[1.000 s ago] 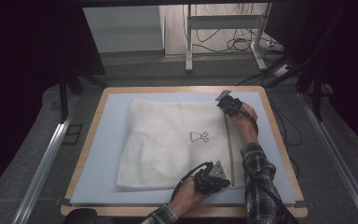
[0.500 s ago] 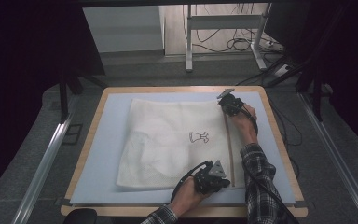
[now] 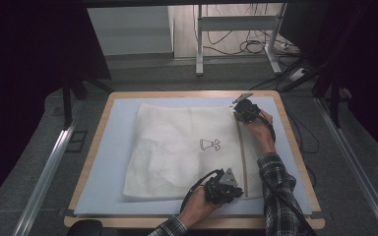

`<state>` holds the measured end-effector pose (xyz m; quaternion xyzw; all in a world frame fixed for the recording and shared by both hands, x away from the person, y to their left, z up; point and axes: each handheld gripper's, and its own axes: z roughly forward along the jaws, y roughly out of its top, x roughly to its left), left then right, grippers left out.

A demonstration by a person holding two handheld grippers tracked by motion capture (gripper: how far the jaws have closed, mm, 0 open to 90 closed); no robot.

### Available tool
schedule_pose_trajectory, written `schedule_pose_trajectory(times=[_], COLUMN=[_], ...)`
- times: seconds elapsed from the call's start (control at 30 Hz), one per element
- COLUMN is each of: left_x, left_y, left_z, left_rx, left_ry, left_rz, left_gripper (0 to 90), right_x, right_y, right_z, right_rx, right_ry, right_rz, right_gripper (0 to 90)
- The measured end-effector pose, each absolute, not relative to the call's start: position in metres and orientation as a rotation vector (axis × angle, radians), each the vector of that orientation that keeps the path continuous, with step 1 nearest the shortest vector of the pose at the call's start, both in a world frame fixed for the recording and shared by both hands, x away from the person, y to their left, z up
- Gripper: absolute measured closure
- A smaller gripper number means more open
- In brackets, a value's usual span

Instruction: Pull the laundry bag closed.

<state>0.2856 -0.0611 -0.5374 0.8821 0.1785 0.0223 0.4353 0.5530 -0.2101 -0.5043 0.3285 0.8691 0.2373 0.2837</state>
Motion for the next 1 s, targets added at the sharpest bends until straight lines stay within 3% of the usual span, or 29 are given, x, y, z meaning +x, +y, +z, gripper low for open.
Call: schedule_pose_trajectory(times=[1.0], left_x=[0.28], left_y=[-0.032], left_z=[-0.514], left_rx=[2.191], left_ry=[0.49], left_rz=[0.069], left_gripper=[37.1], right_x=[0.525], right_y=[-0.218], right_z=[-0.482], right_rx=[0.97], right_ry=[2.406], right_rz=[0.783], right_gripper=[49.2])
